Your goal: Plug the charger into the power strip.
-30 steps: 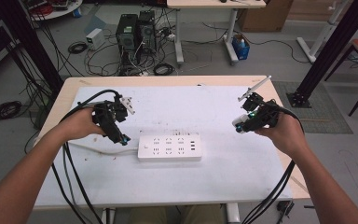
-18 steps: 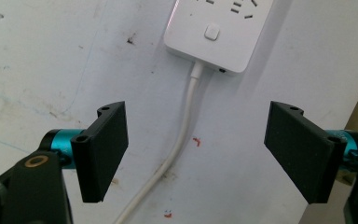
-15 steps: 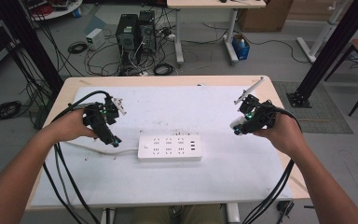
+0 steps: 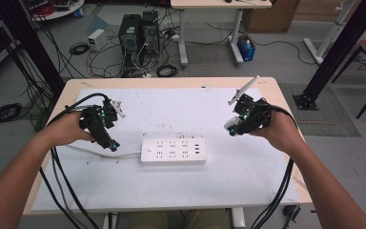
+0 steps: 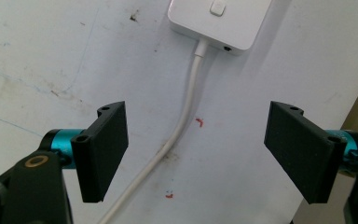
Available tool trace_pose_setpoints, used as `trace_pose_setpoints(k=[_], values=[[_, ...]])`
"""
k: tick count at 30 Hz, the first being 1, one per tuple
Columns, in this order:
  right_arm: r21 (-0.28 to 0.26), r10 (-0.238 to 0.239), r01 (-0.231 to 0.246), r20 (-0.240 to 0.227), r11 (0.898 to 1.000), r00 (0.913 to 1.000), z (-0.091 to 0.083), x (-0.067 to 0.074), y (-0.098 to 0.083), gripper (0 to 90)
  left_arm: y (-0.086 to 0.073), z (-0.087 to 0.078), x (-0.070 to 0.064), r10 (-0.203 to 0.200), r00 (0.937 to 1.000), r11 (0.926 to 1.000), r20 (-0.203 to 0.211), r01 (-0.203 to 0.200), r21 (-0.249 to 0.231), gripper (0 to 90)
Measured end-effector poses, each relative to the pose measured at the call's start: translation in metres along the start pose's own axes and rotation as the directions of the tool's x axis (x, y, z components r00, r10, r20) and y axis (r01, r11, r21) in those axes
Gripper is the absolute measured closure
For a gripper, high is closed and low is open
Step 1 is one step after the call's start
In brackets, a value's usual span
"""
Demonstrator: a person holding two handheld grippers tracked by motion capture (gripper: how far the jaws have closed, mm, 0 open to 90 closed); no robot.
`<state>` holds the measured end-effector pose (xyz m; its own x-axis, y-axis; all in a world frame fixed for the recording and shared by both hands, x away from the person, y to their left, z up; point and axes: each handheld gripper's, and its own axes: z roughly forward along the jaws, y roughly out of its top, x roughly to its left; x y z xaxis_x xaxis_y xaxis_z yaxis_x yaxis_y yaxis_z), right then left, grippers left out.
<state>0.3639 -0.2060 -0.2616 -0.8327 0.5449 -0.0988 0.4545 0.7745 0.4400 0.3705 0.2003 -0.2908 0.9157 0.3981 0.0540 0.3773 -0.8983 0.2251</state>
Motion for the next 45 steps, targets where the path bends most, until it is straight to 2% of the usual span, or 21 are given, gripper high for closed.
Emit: trace_pose_setpoints(k=[2, 4, 8, 10, 13, 19, 24, 26, 30, 33, 34, 35, 37, 42, 45], values=[[0.006, -0.021, 0.021, -0.010, 1.000, 0.9997, 0.003, 0.002, 0.006, 62.1, 0.000, 0.002, 0.000, 0.000, 1.0000, 0.9999, 0.001, 0.000, 0.015, 21.7], [0.015, -0.042, 0.042, -0.016, 0.999, 0.9990, 0.008, 0.005, 0.013, 62.1, 0.000, 0.005, -0.001, -0.017, 0.9998, 0.9996, 0.006, 0.017, 0.021, 21.7], [0.028, -0.094, 0.095, -0.036, 0.995, 0.9949, 0.016, 0.009, 0.029, 62.1, 0.001, 0.006, -0.001, 0.005, 1.0000, 0.9996, 0.006, -0.005, 0.027, 21.7], [0.027, -0.122, 0.123, -0.045, 0.992, 0.9915, 0.020, 0.011, 0.037, 62.1, 0.000, 0.006, -0.001, 0.006, 1.0000, 0.9999, 0.006, -0.006, 0.011, 21.7], [0.040, -0.152, 0.155, -0.068, 0.987, 0.9860, 0.026, 0.014, 0.050, 62.1, -0.002, 0.007, 0.001, 0.003, 1.0000, 0.9998, -0.005, -0.003, 0.017, 21.7], [0.062, -0.200, 0.205, -0.085, 0.977, 0.9762, 0.038, 0.022, 0.069, 62.1, -0.007, 0.011, 0.003, -0.001, 0.9997, 0.9997, -0.025, 0.002, 0.024, 21.7], [0.083, -0.260, 0.271, -0.123, 0.959, 0.9577, 0.057, 0.031, 0.083, 62.1, -0.009, 0.016, 0.002, 0.013, 0.9992, 0.9996, -0.038, -0.012, 0.026, 21.7], [0.092, -0.280, 0.292, -0.122, 0.952, 0.9523, 0.065, 0.034, 0.086, 62.1, -0.009, 0.019, 0.003, 0.015, 0.9991, 0.9996, -0.041, -0.014, 0.024, 21.7], [0.122, -0.303, 0.321, -0.144, 0.939, 0.9420, 0.083, 0.037, 0.092, 62.1, -0.010, 0.022, 0.003, 0.018, 0.9990, 0.9995, -0.042, -0.017, 0.025, 21.7], [0.142, -0.328, 0.350, -0.160, 0.926, 0.9311, 0.096, 0.039, 0.095, 62.1, -0.009, 0.025, 0.004, 0.027, 0.9988, 0.9988, -0.041, -0.025, 0.042, 21.7], [0.142, -0.328, 0.350, -0.160, 0.926, 0.9311, 0.096, 0.039, 0.095, 62.1, -0.009, 0.025, 0.004, 0.027, 0.9988, 0.9988, -0.041, -0.025, 0.042, 21.7], [0.151, -0.335, 0.360, -0.168, 0.921, 0.9270, 0.100, 0.041, 0.096, 62.1, -0.009, 0.026, 0.004, 0.037, 0.9985, 0.9981, -0.041, -0.035, 0.050, 21.7], [0.167, -0.363, 0.393, -0.185, 0.904, 0.9132, 0.113, 0.044, 0.098, 62.1, -0.009, 0.028, 0.004, 0.028, 0.9989, 0.9990, -0.038, -0.026, 0.037, 21.7], [0.190, -0.395, 0.434, -0.212, 0.881, 0.8941, 0.131, 0.046, 0.102, 62.1, -0.008, 0.029, 0.006, 0.036, 0.9989, 0.9987, -0.030, -0.035, 0.036, 21.7], [0.209, -0.403, 0.448, -0.227, 0.869, 0.8867, 0.140, 0.048, 0.104, 62.1, -0.010, 0.031, 0.007, 0.026, 0.9993, 0.9995, -0.028, -0.026, 0.017, 21.7]])
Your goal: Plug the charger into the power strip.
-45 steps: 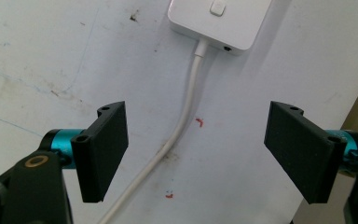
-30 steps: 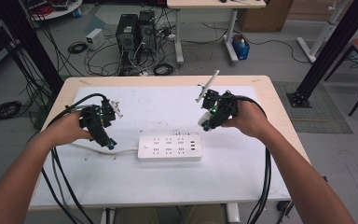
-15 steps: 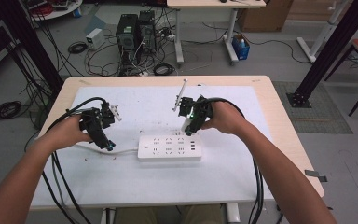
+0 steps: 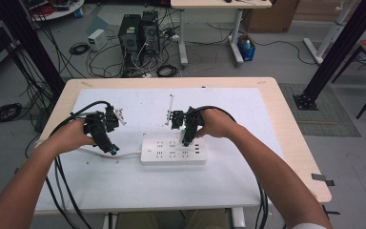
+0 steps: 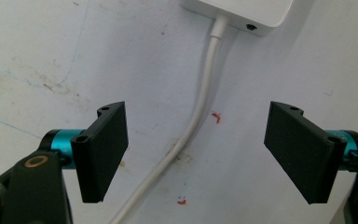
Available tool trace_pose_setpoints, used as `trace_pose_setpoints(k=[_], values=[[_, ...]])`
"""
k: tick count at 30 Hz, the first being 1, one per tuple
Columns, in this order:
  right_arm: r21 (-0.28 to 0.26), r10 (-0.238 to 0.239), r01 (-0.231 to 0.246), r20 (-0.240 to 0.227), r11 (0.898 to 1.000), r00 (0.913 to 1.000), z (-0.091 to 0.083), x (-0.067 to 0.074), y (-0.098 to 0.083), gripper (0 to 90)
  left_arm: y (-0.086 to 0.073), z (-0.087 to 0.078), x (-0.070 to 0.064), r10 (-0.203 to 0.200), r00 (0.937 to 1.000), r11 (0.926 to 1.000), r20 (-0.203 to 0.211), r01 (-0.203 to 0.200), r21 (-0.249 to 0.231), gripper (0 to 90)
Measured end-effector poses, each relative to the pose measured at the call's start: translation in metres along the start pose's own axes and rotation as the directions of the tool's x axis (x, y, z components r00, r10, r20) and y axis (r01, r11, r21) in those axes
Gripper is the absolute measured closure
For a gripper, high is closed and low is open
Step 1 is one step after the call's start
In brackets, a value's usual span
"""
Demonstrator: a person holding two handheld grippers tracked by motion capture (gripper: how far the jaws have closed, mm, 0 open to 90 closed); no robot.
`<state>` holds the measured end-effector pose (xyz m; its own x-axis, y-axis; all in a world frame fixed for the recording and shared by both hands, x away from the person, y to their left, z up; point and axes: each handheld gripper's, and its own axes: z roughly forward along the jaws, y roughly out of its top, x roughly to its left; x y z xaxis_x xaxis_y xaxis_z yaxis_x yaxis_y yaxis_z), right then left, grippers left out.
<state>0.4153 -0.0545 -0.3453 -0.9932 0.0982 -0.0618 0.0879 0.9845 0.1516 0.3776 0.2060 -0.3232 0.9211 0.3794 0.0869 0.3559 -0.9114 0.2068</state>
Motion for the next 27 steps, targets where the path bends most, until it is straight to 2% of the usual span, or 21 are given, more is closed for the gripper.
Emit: trace_pose_setpoints(k=[1, 4, 8, 12, 14, 15, 17, 20, 22, 26, 27], values=[[0.013, -0.002, 0.003, -0.015, 1.000, 0.9999, 0.004, 0.000, 0.001, 62.1, -0.001, 0.001, 0.001, -0.003, 1.0000, 1.0000, 0.001, 0.003, -0.005, 21.7], [0.030, -0.030, 0.031, -0.020, 0.999, 0.9993, 0.008, 0.000, 0.004, 62.1, -0.002, 0.003, 0.001, -0.007, 1.0000, 0.9999, 0.003, 0.007, -0.008, 21.7], [0.056, -0.083, 0.083, -0.004, 0.995, 0.9965, 0.014, 0.003, 0.009, 62.2, -0.005, 0.005, 0.002, -0.017, 0.9998, 0.9998, 0.010, 0.017, -0.013, 21.7], [0.072, -0.098, 0.099, -0.008, 0.993, 0.9951, 0.015, 0.003, 0.014, 62.3, -0.005, 0.006, 0.003, -0.024, 0.9996, 0.9996, 0.013, 0.024, -0.017, 21.7], [0.081, -0.121, 0.120, 0.008, 0.989, 0.9927, 0.017, 0.005, 0.016, 62.3, -0.005, 0.006, 0.003, -0.025, 0.9996, 0.9995, 0.012, 0.026, -0.020, 21.7], [0.104, -0.125, 0.123, 0.013, 0.987, 0.9921, 0.020, 0.008, 0.017, 62.4, -0.004, 0.006, 0.003, -0.022, 0.9997, 0.9996, 0.012, 0.022, -0.019, 21.7], [0.102, -0.142, 0.139, 0.023, 0.985, 0.9895, 0.024, 0.009, 0.017, 62.4, -0.004, 0.006, 0.002, -0.019, 0.9998, 0.9996, 0.010, 0.019, -0.021, 21.7], [0.090, -0.094, 0.094, -0.008, 0.991, 0.9956, 0.023, 0.004, 0.014, 62.4, -0.005, 0.006, 0.002, -0.015, 0.9998, 0.9997, 0.014, 0.016, -0.017, 21.7], [0.069, -0.081, 0.082, -0.027, 0.994, 0.9964, 0.023, -0.001, 0.013, 62.4, -0.005, 0.006, 0.002, -0.020, 0.9997, 0.9997, 0.013, 0.020, -0.017, 21.7], [0.034, -0.025, 0.028, -0.086, 0.999, 0.9960, 0.025, -0.010, 0.009, 62.4, -0.007, 0.006, 0.003, -0.027, 0.9996, 0.9994, 0.011, 0.027, -0.022, 21.7], [0.030, -0.019, 0.022, -0.087, 0.999, 0.9960, 0.025, -0.011, 0.008, 62.4, -0.007, 0.006, 0.003, -0.029, 0.9995, 0.9994, 0.013, 0.029, -0.021, 21.7]])
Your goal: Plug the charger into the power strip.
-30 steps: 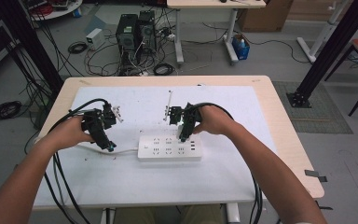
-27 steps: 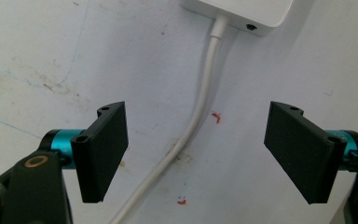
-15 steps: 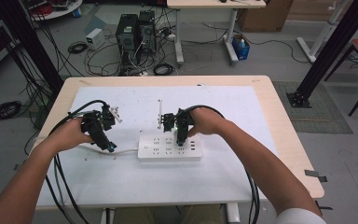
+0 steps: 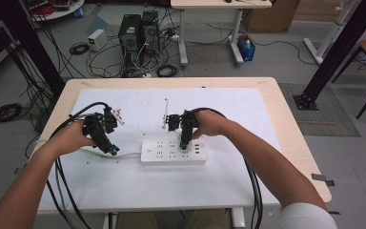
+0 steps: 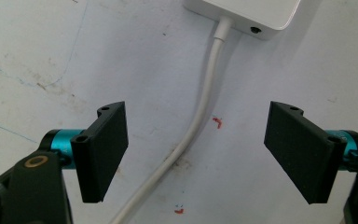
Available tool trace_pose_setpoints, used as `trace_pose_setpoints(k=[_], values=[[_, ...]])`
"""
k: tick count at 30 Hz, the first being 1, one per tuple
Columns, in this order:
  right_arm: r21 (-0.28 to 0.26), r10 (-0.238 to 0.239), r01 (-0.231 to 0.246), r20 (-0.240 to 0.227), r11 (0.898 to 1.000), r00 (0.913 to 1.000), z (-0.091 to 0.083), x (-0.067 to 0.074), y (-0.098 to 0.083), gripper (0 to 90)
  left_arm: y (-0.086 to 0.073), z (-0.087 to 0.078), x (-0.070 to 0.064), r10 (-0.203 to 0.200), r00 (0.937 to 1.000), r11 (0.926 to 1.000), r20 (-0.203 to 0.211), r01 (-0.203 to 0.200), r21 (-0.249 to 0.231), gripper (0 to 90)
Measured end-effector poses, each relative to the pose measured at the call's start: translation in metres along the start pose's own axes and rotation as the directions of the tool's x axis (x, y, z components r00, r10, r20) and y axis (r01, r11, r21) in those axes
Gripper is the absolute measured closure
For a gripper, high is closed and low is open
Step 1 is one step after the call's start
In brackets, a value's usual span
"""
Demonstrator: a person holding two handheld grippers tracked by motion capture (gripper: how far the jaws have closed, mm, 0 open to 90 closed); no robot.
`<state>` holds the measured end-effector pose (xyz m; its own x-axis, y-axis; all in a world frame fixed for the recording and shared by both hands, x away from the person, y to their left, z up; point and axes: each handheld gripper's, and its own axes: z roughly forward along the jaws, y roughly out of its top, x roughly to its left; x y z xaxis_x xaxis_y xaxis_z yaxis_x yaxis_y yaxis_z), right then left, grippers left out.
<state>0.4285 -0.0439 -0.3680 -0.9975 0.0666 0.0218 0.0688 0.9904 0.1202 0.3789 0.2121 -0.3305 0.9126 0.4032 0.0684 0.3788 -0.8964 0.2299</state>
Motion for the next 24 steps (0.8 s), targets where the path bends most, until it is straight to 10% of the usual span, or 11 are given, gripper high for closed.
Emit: trace_pose_setpoints(k=[8, 17, 24], values=[[-0.010, -0.038, 0.040, 0.118, 0.999, 0.9922, 0.008, 0.019, -0.003, 62.2, -0.002, 0.001, 0.001, -0.010, 0.9999, 0.9999, -0.004, 0.010, 0.000, 21.7], [-0.031, -0.003, 0.004, 0.020, 1.000, 0.9998, 0.011, 0.003, -0.006, 62.2, -0.007, 0.000, 0.003, -0.026, 0.9997, 0.9997, -0.005, 0.025, -0.002, 21.7], [-0.016, -0.023, 0.024, 0.044, 1.000, 0.9988, 0.011, 0.007, -0.004, 61.9, -0.008, -0.001, 0.003, -0.028, 0.9996, 0.9996, -0.007, 0.028, -0.009, 21.7]])
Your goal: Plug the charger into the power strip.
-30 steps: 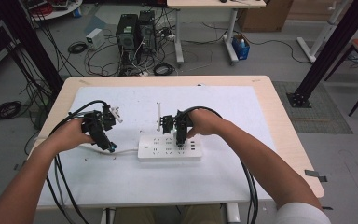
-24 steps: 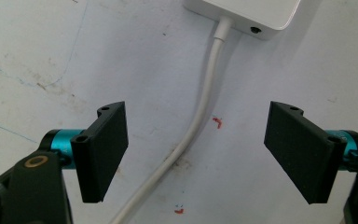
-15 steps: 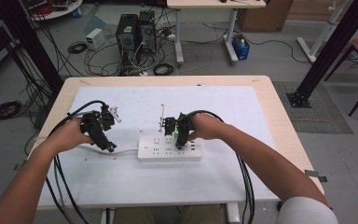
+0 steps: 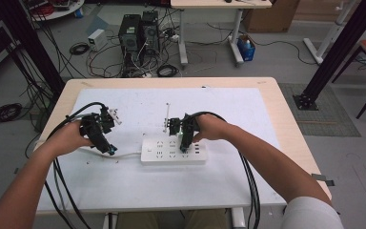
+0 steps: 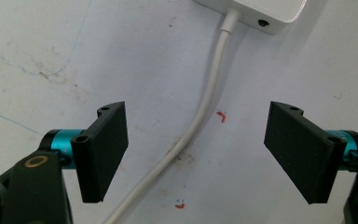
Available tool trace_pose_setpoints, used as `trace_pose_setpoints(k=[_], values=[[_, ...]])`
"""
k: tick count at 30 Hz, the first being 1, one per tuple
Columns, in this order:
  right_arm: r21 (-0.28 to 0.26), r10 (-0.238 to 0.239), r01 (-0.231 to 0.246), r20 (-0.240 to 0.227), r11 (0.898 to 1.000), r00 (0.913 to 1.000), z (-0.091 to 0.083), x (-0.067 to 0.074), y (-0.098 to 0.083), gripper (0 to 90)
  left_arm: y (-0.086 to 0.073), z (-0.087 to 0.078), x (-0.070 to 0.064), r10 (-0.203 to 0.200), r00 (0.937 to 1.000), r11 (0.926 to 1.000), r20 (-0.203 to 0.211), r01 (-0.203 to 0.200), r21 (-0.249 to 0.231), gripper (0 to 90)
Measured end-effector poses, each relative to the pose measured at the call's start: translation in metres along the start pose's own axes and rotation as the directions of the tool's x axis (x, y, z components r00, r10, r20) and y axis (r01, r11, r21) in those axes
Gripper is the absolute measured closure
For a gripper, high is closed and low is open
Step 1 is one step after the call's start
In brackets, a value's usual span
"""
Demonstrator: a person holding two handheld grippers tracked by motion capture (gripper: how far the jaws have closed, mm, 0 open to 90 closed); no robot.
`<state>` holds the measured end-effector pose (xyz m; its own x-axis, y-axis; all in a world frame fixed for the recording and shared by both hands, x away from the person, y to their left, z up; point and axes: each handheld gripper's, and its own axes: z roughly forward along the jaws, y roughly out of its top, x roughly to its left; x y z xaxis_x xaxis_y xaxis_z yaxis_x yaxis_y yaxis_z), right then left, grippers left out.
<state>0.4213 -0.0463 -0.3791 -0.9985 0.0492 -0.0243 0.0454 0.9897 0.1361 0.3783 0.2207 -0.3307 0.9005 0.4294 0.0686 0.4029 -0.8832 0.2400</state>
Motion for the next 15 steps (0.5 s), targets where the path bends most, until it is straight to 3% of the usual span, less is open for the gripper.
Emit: trace_pose_setpoints(k=[15], values=[[0.013, -0.020, 0.020, 0.024, 1.000, 0.9995, -0.0003, 0.0035, 0.0007, 62.2, 0.0003, 0.0014, -0.0028, -0.003, 1.0000, 1.0000, 0.003, 0.003, 0.003, 21.7]])
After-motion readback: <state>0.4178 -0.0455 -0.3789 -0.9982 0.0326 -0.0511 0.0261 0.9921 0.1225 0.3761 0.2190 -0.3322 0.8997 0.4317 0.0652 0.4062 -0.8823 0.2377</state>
